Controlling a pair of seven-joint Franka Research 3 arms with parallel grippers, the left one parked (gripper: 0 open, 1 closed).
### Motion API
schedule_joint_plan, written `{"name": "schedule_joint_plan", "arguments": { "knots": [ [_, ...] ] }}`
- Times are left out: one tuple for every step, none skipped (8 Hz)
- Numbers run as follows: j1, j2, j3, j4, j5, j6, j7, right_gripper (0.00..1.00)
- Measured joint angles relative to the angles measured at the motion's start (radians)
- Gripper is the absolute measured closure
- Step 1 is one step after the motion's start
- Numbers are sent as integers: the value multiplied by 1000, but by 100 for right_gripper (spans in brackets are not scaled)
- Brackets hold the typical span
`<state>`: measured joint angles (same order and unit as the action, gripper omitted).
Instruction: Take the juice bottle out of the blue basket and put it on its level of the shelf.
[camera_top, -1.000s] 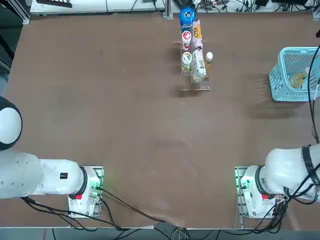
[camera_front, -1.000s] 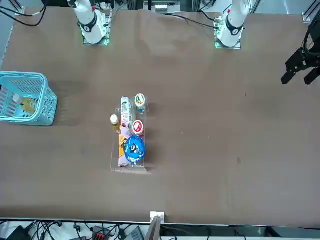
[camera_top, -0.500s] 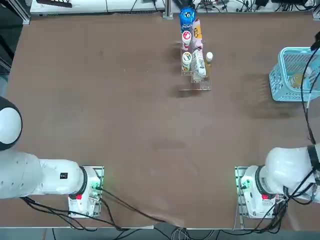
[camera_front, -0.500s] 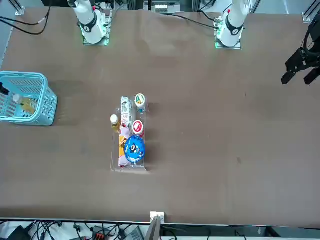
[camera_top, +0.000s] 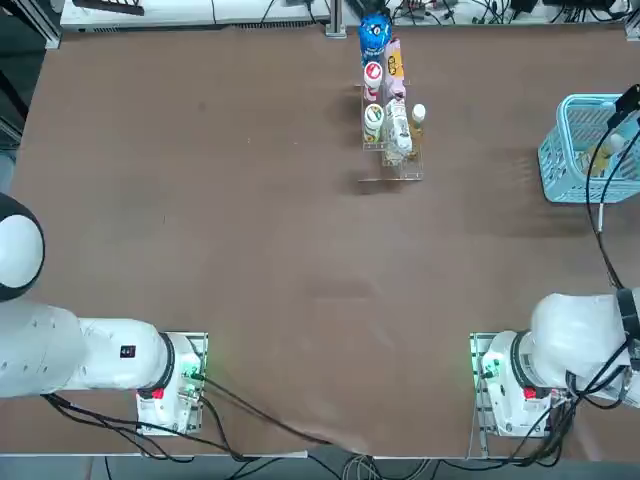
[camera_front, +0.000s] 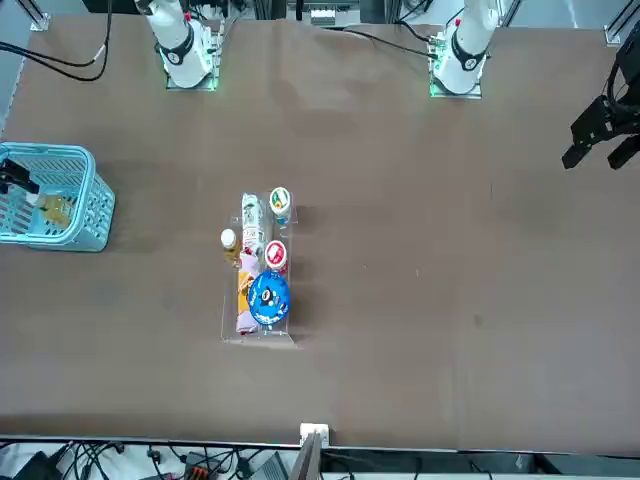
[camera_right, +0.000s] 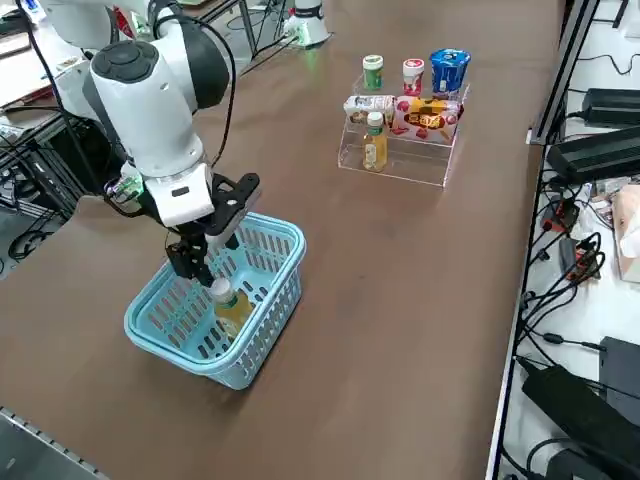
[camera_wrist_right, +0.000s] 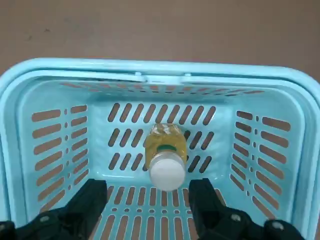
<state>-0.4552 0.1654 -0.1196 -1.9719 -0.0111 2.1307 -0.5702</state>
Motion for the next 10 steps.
{"name": "schedule_joint_plan", "arguments": {
  "knots": [
    [-3, 3, 0, -6, 0, 13, 0, 0],
    [-9, 12, 0, -9, 0, 22, -7, 0],
    [-17, 25, 0, -10, 0, 34, -18, 0],
    [-26, 37, 0, -10, 1, 45, -24, 0],
    [-32, 49, 0, -10, 5, 55, -26, 0],
    [-36, 61, 0, -10, 7, 65, -27, 0],
    [-38, 73, 0, -10, 12, 71, -27, 0],
    [-39, 84, 0, -10, 22, 76, -27, 0],
    [-39, 93, 1, -10, 30, 81, -27, 0],
    [-39, 99, 1, -10, 32, 83, -27, 0]
  ]
}}
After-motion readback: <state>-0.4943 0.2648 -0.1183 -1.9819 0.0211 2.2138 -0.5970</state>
